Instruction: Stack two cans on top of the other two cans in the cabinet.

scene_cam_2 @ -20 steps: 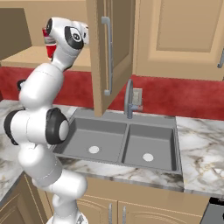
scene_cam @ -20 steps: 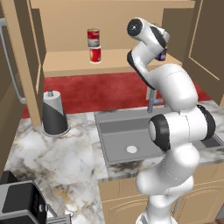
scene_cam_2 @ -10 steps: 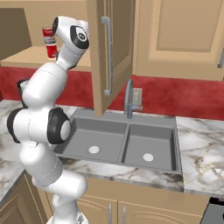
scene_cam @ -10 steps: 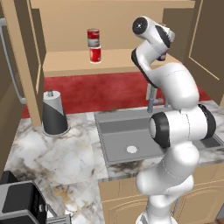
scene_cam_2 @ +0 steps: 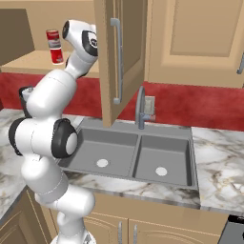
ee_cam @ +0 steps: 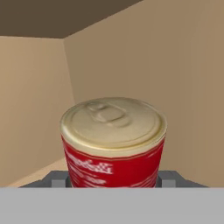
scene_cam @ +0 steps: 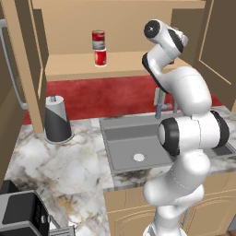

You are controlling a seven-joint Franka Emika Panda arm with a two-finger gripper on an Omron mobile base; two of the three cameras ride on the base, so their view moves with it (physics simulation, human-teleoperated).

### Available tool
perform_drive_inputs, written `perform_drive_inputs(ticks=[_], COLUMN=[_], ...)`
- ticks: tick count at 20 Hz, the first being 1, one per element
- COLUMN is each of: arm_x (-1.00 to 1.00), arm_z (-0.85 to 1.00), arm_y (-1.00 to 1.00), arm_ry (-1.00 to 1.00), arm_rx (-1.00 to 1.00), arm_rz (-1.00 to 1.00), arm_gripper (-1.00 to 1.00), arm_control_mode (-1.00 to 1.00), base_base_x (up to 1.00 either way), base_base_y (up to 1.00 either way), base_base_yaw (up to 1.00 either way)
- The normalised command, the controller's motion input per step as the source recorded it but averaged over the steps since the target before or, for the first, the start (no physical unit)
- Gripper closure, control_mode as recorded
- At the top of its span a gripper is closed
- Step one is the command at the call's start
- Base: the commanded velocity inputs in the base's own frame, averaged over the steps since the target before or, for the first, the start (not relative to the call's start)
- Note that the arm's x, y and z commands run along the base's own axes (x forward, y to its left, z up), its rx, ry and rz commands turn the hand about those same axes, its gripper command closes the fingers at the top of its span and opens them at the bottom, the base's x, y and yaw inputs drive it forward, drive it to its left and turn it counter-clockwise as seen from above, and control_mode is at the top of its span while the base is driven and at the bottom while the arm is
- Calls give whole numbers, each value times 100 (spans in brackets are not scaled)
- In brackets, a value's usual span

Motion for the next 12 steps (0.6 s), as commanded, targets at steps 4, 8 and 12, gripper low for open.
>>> perform_drive_inputs(ticks=[4, 8, 12], arm_x=[7, 7, 10], arm_z=[-1, -9, -9], arm_y=[-2, 0, 0], arm_ry=[3, 9, 10], arm_rx=[1, 1, 2], arm_rz=[0, 0, 0], arm_gripper=[100, 100, 100], arm_control_mode=[-100, -100, -100], base_base_x=[0, 0, 0], base_base_y=[0, 0, 0], base_base_yaw=[0, 0, 0])
